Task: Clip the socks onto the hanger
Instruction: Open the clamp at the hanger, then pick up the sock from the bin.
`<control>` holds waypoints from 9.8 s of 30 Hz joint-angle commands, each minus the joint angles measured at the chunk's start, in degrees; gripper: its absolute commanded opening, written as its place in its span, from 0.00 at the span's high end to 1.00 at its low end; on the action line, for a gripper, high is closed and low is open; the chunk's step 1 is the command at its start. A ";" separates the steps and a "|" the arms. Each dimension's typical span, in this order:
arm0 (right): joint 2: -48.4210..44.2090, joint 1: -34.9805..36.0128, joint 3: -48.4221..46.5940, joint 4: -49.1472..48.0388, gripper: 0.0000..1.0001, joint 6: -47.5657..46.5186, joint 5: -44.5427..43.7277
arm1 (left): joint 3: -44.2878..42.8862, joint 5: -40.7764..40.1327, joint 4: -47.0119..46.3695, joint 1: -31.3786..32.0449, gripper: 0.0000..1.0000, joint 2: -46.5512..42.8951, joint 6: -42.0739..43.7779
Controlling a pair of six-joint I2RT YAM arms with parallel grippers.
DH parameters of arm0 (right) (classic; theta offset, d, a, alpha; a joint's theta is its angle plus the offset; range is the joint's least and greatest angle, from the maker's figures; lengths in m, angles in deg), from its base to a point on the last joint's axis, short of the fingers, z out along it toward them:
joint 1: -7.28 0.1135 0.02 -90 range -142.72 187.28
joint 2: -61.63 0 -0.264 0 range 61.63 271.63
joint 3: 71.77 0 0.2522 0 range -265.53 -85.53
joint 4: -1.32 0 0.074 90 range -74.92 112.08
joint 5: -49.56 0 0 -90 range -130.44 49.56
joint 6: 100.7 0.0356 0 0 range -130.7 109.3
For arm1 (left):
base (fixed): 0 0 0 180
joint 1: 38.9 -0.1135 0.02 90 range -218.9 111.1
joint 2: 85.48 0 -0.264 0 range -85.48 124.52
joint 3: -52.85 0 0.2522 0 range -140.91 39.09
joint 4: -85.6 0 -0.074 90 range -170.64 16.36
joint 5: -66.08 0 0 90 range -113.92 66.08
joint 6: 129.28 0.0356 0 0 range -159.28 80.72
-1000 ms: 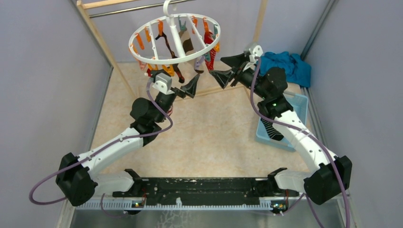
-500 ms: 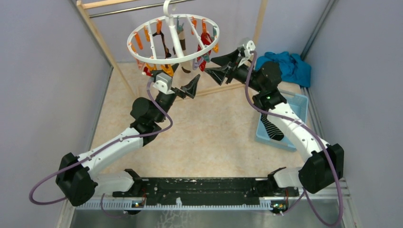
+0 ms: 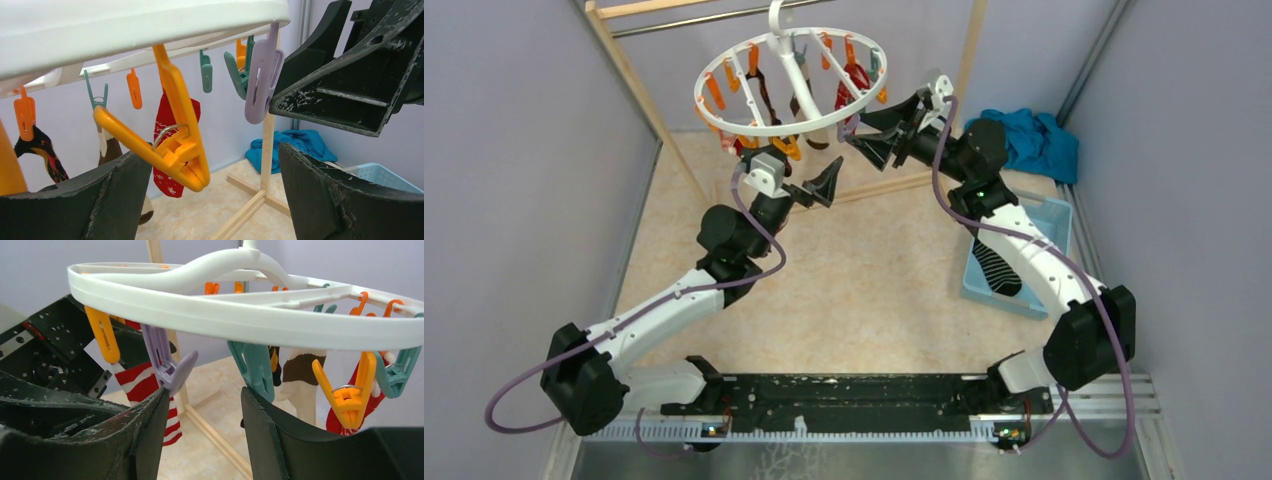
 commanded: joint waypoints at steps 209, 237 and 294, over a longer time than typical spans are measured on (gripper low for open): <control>-7.27 2.55 3.12 1.32 1.00 -12.07 -0.72 | -21.99 -5.20 7.98 6.74 0.18 11.42 -28.87; -7.41 3.67 2.19 3.69 1.00 -13.47 -1.97 | -20.60 -6.86 11.05 6.74 0.44 9.72 -32.61; -31.54 -27.92 33.21 34.04 0.44 18.08 -49.16 | -16.04 -3.17 8.49 6.43 1.00 5.37 -33.72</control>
